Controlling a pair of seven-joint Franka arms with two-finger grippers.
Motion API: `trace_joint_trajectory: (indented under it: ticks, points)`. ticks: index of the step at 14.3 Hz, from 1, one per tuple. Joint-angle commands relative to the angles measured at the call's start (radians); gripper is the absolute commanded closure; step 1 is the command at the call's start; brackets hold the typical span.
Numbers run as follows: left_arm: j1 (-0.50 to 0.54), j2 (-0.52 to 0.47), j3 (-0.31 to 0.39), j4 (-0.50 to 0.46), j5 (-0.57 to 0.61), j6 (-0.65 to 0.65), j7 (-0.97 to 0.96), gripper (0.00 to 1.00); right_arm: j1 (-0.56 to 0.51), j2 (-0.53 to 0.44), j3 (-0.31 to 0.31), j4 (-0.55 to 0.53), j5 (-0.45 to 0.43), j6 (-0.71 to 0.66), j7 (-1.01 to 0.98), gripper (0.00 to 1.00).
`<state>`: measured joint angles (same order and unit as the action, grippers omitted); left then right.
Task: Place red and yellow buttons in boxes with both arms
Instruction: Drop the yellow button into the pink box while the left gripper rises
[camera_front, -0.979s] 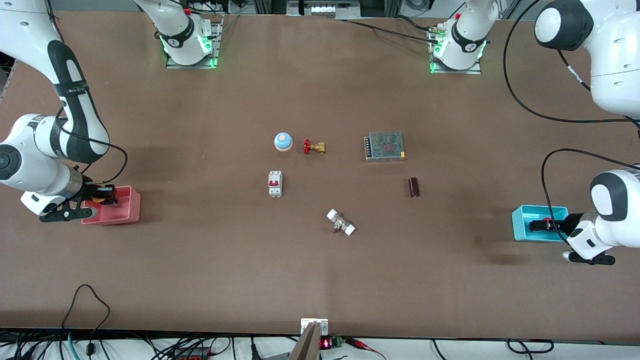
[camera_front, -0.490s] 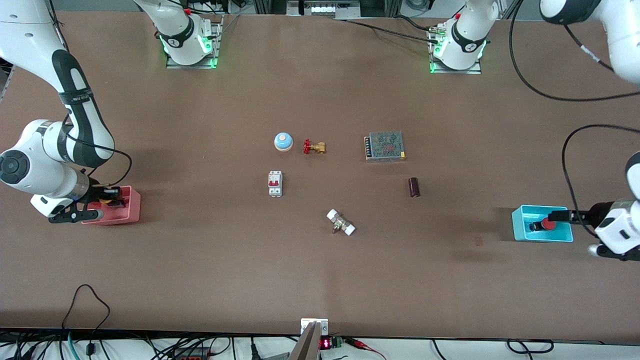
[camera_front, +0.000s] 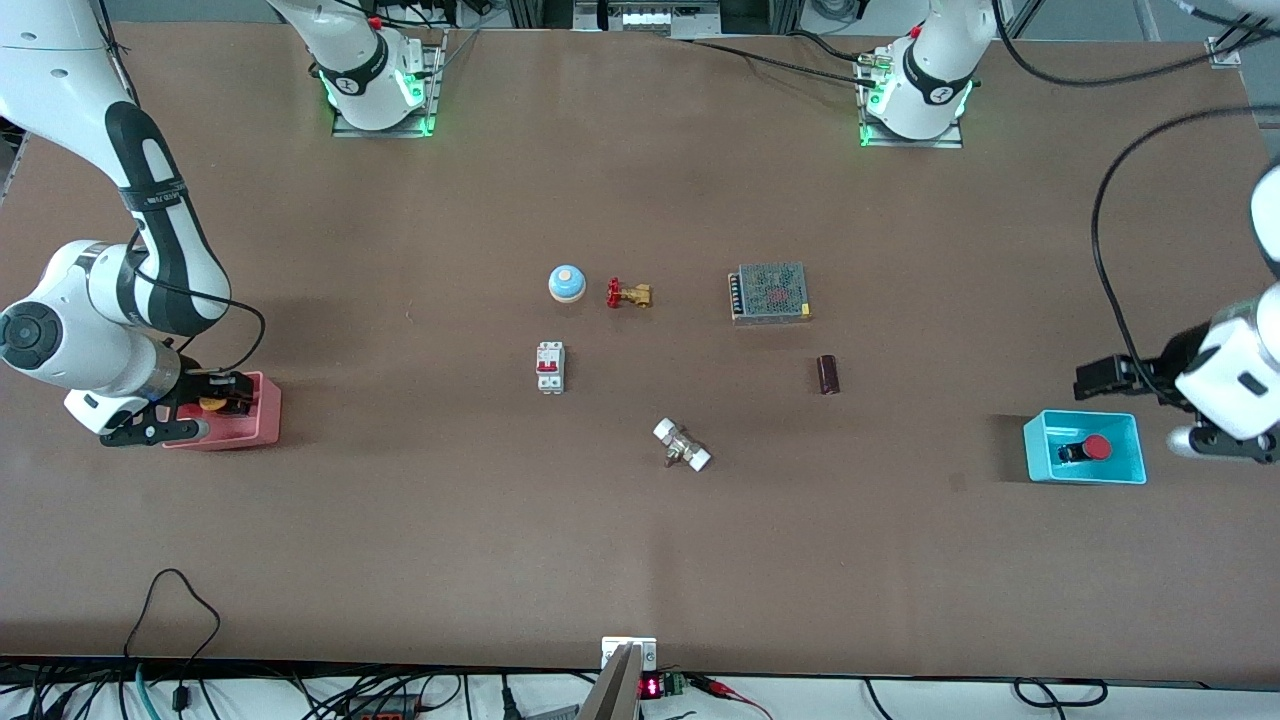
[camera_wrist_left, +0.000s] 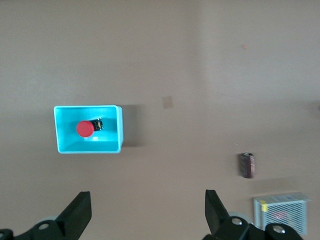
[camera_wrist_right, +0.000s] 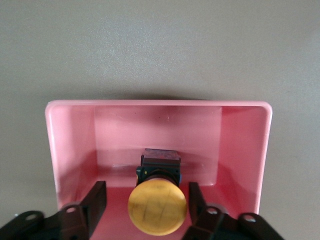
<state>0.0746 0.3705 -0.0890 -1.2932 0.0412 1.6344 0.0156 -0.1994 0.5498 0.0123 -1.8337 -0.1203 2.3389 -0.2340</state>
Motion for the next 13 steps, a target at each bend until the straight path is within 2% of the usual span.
trace_joint_trajectory:
  ticks: [1,2,4,5,10,11,13]
  points:
    - [-0.054,-0.154,0.073,-0.142,-0.042,0.002,-0.039,0.00,-0.011,0.002,0.006,-0.006,0.016,0.013,-0.022,0.23]
    - [-0.065,-0.182,0.099,-0.170,-0.076,0.007,-0.029,0.00,-0.011,0.002,0.006,-0.006,0.016,0.013,-0.022,0.20]
    - [-0.061,-0.240,0.100,-0.219,-0.089,0.008,-0.029,0.00,-0.008,-0.007,0.006,-0.004,0.018,0.013,-0.016,0.02]
    - [-0.058,-0.257,0.098,-0.231,-0.090,0.002,-0.029,0.00,-0.002,-0.037,0.006,-0.004,0.027,-0.001,-0.015,0.00]
    - [-0.052,-0.291,0.100,-0.265,-0.087,-0.008,-0.029,0.00,0.049,-0.273,0.018,0.014,0.051,-0.257,-0.001,0.00]
    - [-0.052,-0.291,0.100,-0.265,-0.087,-0.007,-0.029,0.00,0.086,-0.333,0.018,0.024,0.050,-0.289,0.048,0.00]
    - [-0.052,-0.289,0.100,-0.265,-0.084,0.007,-0.029,0.00,0.129,-0.389,0.020,0.107,0.050,-0.392,0.174,0.00]
